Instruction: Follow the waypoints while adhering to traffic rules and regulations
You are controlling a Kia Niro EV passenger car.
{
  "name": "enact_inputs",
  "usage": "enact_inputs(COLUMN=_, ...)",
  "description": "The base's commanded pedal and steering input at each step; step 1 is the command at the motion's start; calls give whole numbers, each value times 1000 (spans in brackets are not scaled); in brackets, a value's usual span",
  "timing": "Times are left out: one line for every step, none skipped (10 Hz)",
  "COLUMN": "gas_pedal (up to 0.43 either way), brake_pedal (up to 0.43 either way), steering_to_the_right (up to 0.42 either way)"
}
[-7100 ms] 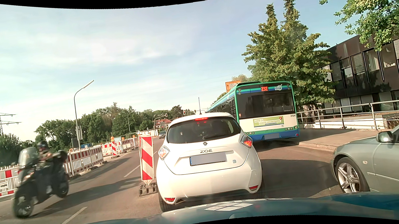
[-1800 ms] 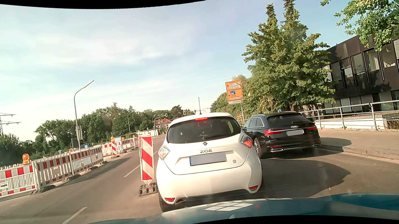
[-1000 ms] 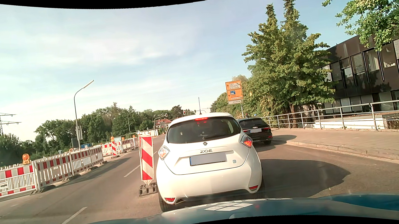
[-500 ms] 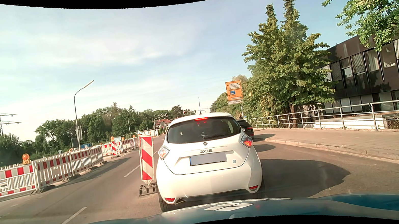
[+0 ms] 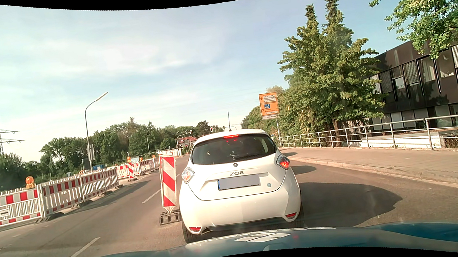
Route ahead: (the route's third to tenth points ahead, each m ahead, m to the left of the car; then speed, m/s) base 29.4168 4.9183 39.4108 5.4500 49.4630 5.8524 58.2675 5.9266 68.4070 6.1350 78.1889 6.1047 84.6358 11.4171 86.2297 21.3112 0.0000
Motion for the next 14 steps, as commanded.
enact_inputs(gas_pedal=0, brake_pedal=274, steering_to_the_right=-15)
enact_inputs(gas_pedal=0, brake_pedal=274, steering_to_the_right=-15)
enact_inputs(gas_pedal=0, brake_pedal=274, steering_to_the_right=-15)
enact_inputs(gas_pedal=0, brake_pedal=274, steering_to_the_right=-15)
enact_inputs(gas_pedal=0, brake_pedal=274, steering_to_the_right=-15)
enact_inputs(gas_pedal=0, brake_pedal=274, steering_to_the_right=-15)
enact_inputs(gas_pedal=0, brake_pedal=274, steering_to_the_right=-15)
enact_inputs(gas_pedal=0, brake_pedal=274, steering_to_the_right=-15)
enact_inputs(gas_pedal=0, brake_pedal=274, steering_to_the_right=-15)
enact_inputs(gas_pedal=0, brake_pedal=274, steering_to_the_right=-15)
enact_inputs(gas_pedal=0, brake_pedal=274, steering_to_the_right=-15)
enact_inputs(gas_pedal=0, brake_pedal=274, steering_to_the_right=-15)
enact_inputs(gas_pedal=0, brake_pedal=274, steering_to_the_right=-15)
enact_inputs(gas_pedal=0, brake_pedal=274, steering_to_the_right=-15)
